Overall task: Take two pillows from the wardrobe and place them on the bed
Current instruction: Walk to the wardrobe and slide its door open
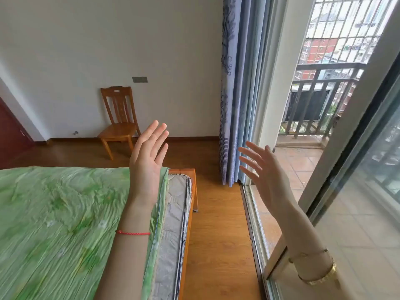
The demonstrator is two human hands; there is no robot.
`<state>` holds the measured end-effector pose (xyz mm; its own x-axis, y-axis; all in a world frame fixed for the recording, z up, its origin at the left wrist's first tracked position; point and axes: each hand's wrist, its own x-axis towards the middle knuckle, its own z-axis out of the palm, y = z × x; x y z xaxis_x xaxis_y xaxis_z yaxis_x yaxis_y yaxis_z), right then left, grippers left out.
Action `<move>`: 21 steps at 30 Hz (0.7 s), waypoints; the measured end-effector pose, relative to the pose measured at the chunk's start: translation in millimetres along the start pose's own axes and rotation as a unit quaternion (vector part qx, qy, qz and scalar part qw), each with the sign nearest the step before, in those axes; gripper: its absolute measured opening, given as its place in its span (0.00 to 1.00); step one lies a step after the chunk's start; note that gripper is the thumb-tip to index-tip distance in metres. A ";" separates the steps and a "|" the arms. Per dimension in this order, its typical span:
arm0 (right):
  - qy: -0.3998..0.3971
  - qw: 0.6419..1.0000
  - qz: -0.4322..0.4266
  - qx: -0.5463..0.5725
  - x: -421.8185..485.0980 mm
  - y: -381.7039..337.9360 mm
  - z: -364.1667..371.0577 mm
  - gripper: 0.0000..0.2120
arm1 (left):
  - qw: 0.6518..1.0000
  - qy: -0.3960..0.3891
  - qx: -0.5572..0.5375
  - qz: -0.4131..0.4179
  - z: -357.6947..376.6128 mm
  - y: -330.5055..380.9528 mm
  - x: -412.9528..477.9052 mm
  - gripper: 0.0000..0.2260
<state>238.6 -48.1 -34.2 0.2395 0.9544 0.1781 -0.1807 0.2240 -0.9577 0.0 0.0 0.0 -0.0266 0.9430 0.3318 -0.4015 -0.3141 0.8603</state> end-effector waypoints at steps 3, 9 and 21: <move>0.014 1.000 0.010 -0.001 28.7 10.0 -2.0 0.23 | 1.000 0.003 0.014 -0.011 0.6 -15.2 29.2 0.15; 0.030 0.999 0.020 0.010 87.3 29.9 -10.0 0.24 | 1.000 -0.009 -0.009 -0.028 0.1 -49.6 82.4 0.16; 0.026 0.999 0.032 0.015 218.5 59.6 -39.7 0.23 | 0.999 0.000 0.001 -0.046 30.0 -127.2 189.2 0.17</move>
<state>318.0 166.0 -61.4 0.2752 0.9557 0.1045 -0.2251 0.1697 -0.9594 73.5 215.1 -35.1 0.0108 0.9677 0.2520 -0.3996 -0.2269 0.8882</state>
